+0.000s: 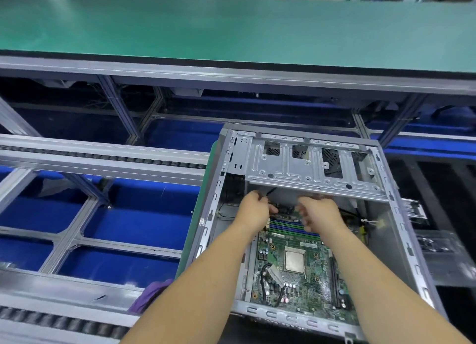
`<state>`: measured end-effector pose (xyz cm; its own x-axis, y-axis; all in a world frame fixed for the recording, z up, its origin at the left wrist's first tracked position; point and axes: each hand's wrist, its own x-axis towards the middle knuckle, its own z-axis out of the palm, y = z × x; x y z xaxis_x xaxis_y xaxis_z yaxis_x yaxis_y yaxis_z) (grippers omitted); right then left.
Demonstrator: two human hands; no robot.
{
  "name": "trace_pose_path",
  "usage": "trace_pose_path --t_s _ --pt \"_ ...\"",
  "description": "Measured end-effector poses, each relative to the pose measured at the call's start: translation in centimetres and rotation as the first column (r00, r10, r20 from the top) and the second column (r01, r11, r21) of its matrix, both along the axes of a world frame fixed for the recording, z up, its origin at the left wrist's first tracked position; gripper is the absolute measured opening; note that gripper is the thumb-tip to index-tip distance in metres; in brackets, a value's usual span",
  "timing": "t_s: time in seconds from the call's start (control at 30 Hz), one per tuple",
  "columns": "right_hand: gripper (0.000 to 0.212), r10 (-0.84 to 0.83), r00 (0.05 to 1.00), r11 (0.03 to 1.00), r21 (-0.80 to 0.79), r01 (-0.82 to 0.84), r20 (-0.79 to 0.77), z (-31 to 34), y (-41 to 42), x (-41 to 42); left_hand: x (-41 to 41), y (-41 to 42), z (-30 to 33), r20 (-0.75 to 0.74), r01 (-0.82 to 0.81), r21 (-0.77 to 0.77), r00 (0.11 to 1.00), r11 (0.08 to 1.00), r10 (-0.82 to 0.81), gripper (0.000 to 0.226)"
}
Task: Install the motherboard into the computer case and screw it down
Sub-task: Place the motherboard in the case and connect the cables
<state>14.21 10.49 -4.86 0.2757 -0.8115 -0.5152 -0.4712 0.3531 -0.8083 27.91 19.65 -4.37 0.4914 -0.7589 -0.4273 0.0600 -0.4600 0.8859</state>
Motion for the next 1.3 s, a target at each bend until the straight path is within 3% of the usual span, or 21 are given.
trace_pose_path --t_s 0.07,0.13,0.3,0.43,0.63,0.7,0.77,0.83,0.93,1.07,1.17,1.27,1.3 --pt "0.014 0.264 0.954 0.954 0.104 -0.28 0.142 0.6 1.2 0.5 -0.3 -0.2 0.4 -0.111 -0.021 -0.038 0.994 0.999 0.016 0.014" --pt "0.011 0.361 0.902 0.917 0.087 -0.39 0.238 0.7 2.2 1.4 -0.3 0.0 0.8 -0.234 -0.024 -0.078 0.972 0.997 0.005 0.014" --pt "0.01 0.176 0.898 0.981 0.004 -0.194 0.402 -0.2 3.0 2.9 -0.1 0.3 1.3 -0.41 -0.118 -0.102 0.91 0.988 0.066 0.012" --pt "0.023 0.107 0.927 0.993 -0.079 -0.085 0.359 -0.9 2.7 3.0 -0.3 0.1 1.3 -0.404 -0.124 -0.119 0.912 0.985 0.066 0.017" --pt "0.002 0.103 0.915 0.987 0.071 -0.141 0.391 -1.4 2.4 3.1 -0.4 -0.1 1.2 -0.398 -0.15 -0.038 0.909 0.988 0.123 0.006" --pt "0.008 0.07 0.929 0.991 0.08 -0.106 0.363 -1.5 2.1 3.1 0.0 -0.2 1.0 -0.303 -0.22 -0.005 0.93 0.975 0.208 0.011" --pt "0.008 0.027 0.947 0.998 0.037 -0.041 0.321 -1.7 1.4 3.0 0.8 -0.1 0.3 -0.02 -0.243 0.053 0.97 0.969 0.244 0.025" --pt "0.005 0.035 0.976 0.999 -0.036 -0.028 0.213 -1.9 0.5 2.8 1.1 0.4 -0.2 0.232 -0.168 0.186 0.965 0.968 0.123 0.028" --pt "0.013 0.099 0.995 0.991 -0.091 -0.1 -0.02 -2.3 -0.5 3.1 0.7 1.1 -1.0 0.414 -0.035 0.38 0.9 0.924 -0.135 0.006" --pt "0.036 0.299 0.836 0.895 -0.168 -0.413 -0.461 -2.3 -1.0 3.5 0.6 1.2 -1.2 0.574 0.03 0.486 0.743 0.874 -0.345 0.014" --pt "0.025 0.376 0.801 0.849 -0.173 -0.499 -0.467 -2.7 -1.3 3.8 0.3 1.2 -1.3 0.577 0.111 0.595 0.631 0.796 -0.519 0.035" --pt "0.002 0.42 0.836 0.843 -0.19 -0.504 -0.352 -2.4 -1.3 4.1 0.5 1.4 -1.3 0.57 0.136 0.655 0.556 0.743 -0.604 0.042" --pt "0.006 0.432 0.835 0.838 -0.191 -0.511 -0.342 -2.6 -1.5 4.2 0.5 1.4 -1.3 0.568 0.138 0.664 0.546 0.735 -0.616 0.044"
